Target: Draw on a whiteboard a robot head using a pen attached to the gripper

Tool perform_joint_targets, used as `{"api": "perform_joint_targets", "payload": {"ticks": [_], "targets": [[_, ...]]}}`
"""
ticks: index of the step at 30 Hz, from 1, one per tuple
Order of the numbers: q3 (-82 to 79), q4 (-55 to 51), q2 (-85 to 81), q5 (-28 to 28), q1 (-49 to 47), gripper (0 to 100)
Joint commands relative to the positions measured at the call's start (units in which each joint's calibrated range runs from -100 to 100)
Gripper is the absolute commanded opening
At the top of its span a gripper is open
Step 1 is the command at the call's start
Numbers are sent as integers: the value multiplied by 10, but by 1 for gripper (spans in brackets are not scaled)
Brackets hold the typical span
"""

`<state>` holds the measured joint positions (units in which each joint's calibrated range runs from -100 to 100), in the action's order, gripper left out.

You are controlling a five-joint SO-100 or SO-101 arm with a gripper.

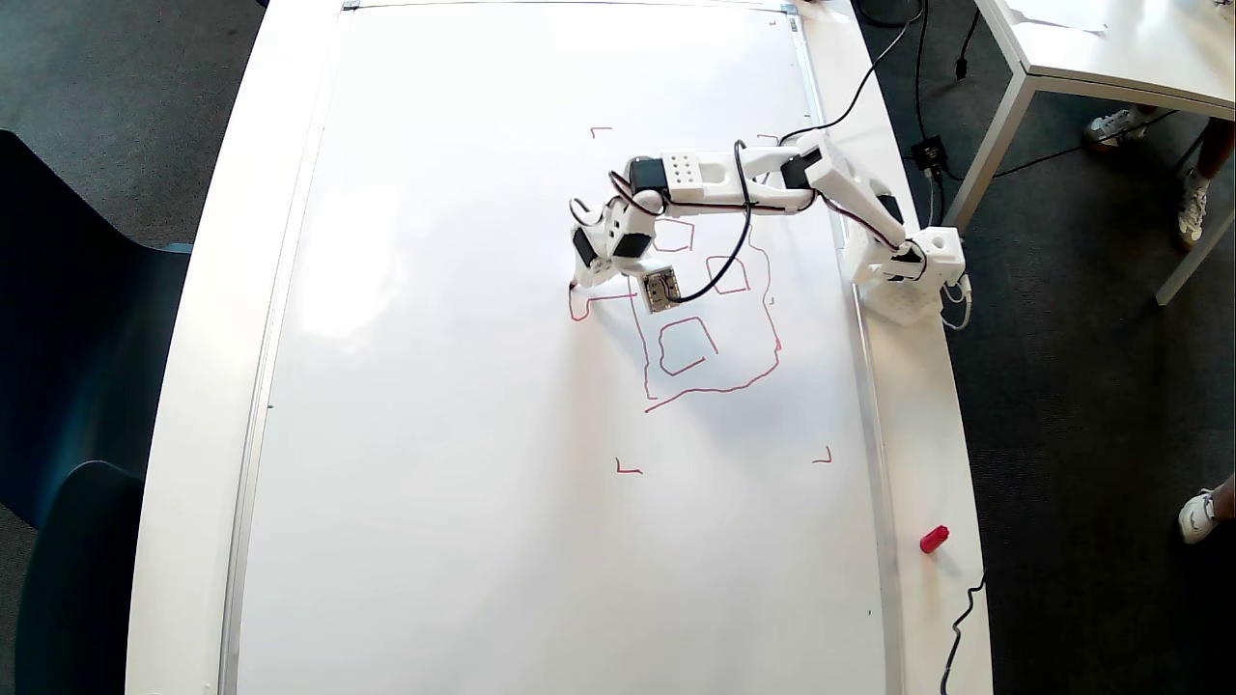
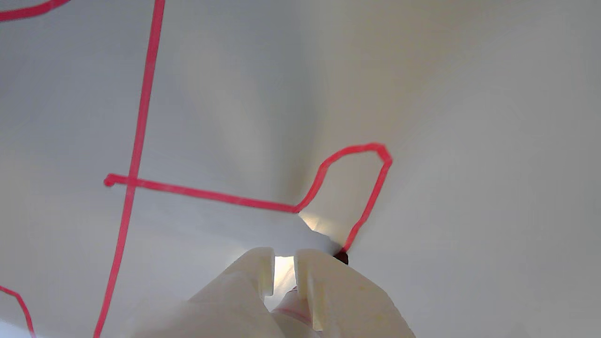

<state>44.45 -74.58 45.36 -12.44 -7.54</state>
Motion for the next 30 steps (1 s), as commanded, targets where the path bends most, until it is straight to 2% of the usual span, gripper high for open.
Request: {"api": "perform_joint_targets", "payload": {"ticks": [1,13,24,30], "targets": [[-9,-48,-27,-16,15,1],[-54,-41,-61,-9,-18,1],[-45,-41,-65,45,-31,1],[-53,-41,-163,94,-19,1]]}}
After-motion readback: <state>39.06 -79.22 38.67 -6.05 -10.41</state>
